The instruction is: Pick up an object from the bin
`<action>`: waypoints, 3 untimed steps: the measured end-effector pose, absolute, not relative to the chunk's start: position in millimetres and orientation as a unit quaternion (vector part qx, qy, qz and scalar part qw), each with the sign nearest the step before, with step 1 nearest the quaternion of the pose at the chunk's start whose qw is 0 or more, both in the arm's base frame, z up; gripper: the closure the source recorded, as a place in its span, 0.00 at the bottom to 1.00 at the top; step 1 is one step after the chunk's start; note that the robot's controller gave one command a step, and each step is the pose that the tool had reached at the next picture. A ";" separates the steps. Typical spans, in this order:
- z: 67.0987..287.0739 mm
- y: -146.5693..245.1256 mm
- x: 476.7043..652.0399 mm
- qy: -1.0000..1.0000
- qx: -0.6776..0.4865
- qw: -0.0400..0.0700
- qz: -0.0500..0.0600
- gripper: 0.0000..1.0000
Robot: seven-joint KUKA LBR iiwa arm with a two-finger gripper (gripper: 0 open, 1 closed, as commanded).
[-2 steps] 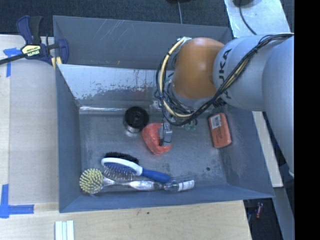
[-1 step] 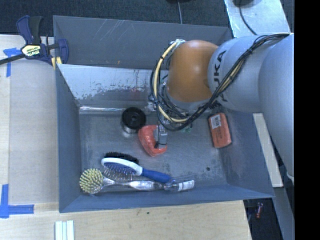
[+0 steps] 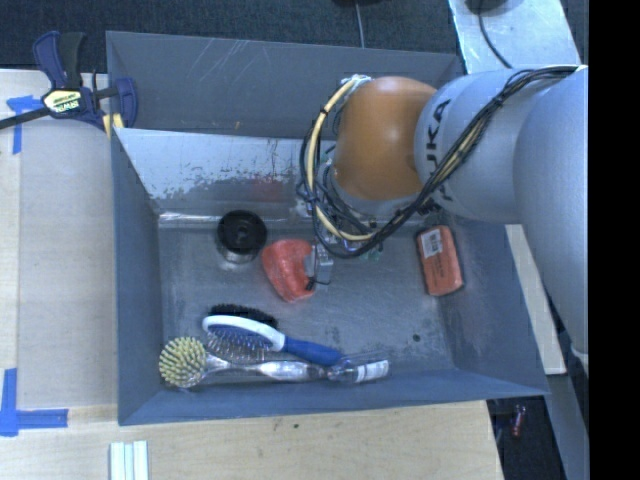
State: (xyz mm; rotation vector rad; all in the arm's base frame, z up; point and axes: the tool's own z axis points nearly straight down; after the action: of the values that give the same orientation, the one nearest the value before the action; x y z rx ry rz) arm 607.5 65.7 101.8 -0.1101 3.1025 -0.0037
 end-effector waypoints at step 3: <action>76.2 106.7 609.3 0.999 -0.038 0.028 -0.002 0.00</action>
Offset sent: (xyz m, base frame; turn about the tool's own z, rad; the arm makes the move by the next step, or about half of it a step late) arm -0.0083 0.0857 -0.0300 -0.2355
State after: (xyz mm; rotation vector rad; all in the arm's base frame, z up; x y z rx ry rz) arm 609.3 106.7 76.2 -0.1180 3.0825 -0.0074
